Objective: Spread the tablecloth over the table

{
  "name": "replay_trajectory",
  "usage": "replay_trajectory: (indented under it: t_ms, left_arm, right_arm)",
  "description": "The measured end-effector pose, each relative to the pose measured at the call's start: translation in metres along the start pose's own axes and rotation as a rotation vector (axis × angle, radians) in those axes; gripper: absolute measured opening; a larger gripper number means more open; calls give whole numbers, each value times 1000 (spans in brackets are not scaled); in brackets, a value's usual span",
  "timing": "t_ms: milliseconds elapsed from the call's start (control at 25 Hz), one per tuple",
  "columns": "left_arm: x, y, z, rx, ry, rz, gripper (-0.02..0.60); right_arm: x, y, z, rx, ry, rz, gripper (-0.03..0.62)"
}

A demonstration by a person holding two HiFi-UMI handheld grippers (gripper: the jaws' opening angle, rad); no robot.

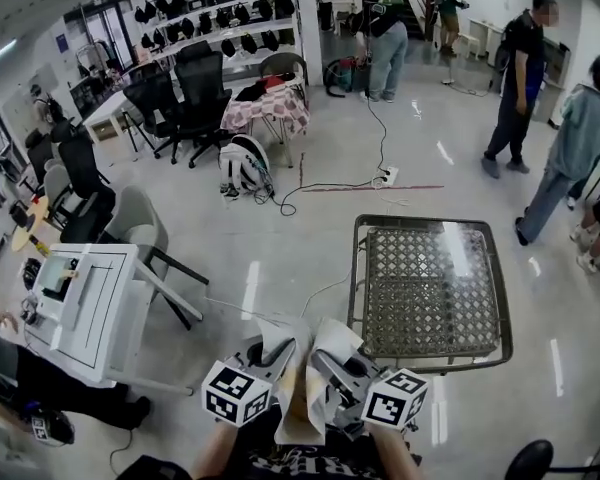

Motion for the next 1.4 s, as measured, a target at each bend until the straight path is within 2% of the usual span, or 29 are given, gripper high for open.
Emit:
replay_trajectory:
  t_ms: [240,400,600,800,1000,1200,1400]
  left_arm:
    - [4,54,64,54,25,6,59]
    - [-11,105,107,91,16,-3,60]
    - [-25,171,155,93,2,-15,58]
    - [-47,219,209,113,10,54,58]
    - [-88,267,270,140,-29,127,60]
    - [-134,296,335,152,-49,260,66]
    - [-166,297,381,151,-99,346,71]
  right_arm:
    - [-44,-53,36,94,-29,5,29]
    - [-86,-80,75,143,-27,1,29]
    - [-137,-110,124,189,-2,-41,28]
    - [-204,-142,149,259,-30,-100,29]
    - [-283,-166,164,297,-130,-159,31]
    - [-365,-182,150,376,-248,-236,32]
    - [-414,-176,108,440,-379,-334,31]
Point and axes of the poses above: the fingertips, and each gripper's own axes: z forward along the fingers, y to its left, x out of its underside, the point moved 1 cm from there along -z, backward along the fingers, and after that the axes turned 11 degrees about z, right-handed, at the moved point
